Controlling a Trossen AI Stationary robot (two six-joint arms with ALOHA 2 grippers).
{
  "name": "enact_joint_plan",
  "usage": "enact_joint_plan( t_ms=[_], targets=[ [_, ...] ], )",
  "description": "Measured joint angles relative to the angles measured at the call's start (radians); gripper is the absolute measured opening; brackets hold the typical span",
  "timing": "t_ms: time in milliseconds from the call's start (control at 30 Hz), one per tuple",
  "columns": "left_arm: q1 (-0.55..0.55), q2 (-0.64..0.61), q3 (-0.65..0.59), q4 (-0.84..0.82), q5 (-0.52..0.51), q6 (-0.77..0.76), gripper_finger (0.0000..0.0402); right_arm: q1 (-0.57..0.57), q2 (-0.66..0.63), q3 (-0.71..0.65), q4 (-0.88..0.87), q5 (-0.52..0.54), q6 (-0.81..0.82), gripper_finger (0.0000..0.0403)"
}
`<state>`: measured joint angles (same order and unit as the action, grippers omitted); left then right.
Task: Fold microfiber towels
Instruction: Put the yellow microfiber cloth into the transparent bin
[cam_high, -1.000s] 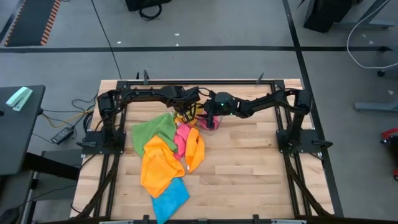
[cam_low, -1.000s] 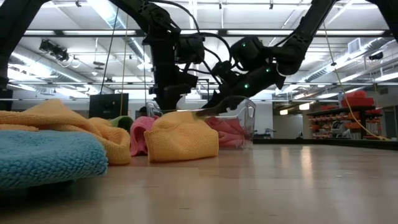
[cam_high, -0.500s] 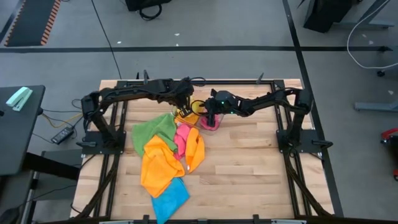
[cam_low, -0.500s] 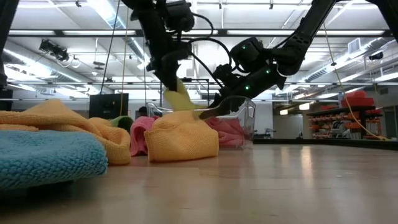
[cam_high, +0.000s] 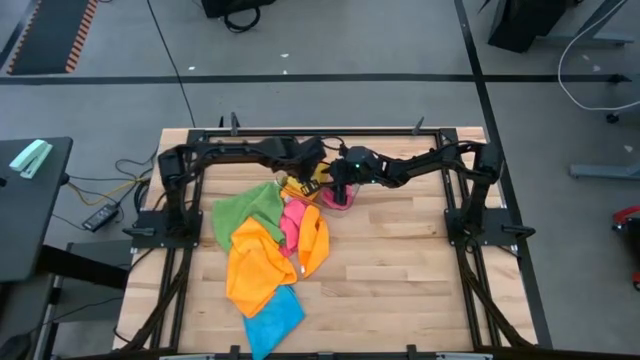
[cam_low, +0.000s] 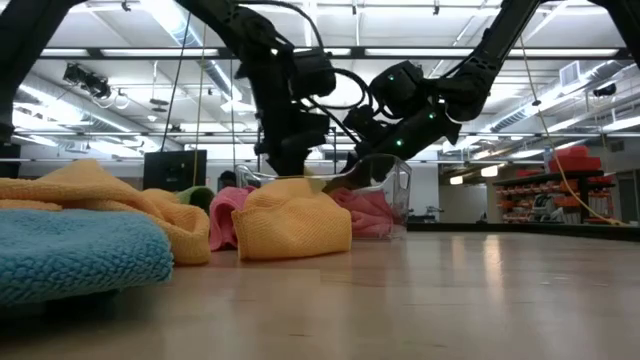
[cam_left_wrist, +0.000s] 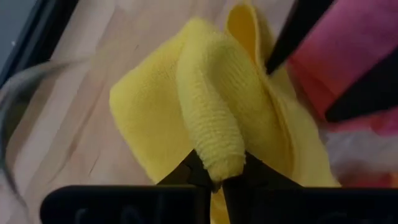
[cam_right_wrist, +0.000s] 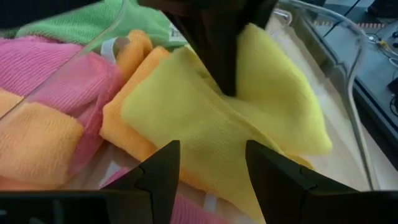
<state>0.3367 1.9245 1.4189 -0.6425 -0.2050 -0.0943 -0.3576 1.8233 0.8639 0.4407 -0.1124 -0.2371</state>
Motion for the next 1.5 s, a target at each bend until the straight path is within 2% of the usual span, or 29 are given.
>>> enact_joint_plan(
  t_ms=[167,333,500,967,1233,1367,1500],
  targets=[
    [-0.001,0.004,0.0,0.039,0.01,0.003,0.0027,0.0,-0.001,0.0,-0.018,-0.005,-0.053,0.0193],
    [0.0,0.015,-0.009,0.032,0.014,0.009,0.0042,0.0,-0.057,0.0,-0.067,-0.009,-0.107,0.0193],
    [-0.005,0.03,-0.074,0.143,0.057,0.016,0.006,0.001,-0.125,0.0,-0.168,-0.012,-0.15,0.0193],
    [-0.037,-0.022,-0.046,0.253,0.118,0.075,0.0149,0.0,-0.339,0.0,-0.489,-0.003,-0.182,0.0193],
    [-0.038,-0.023,0.001,0.235,0.128,0.074,0.0204,0.003,-0.358,0.0,-0.538,-0.001,-0.17,0.0193],
    [-0.038,-0.049,0.063,0.132,0.128,0.089,0.0235,0.003,-0.372,0.0,-0.575,-0.001,-0.181,0.0193],
    [-0.038,-0.072,0.098,0.025,0.119,0.103,0.0244,0.008,-0.374,-0.001,-0.582,-0.023,-0.258,0.0193]
  ],
)
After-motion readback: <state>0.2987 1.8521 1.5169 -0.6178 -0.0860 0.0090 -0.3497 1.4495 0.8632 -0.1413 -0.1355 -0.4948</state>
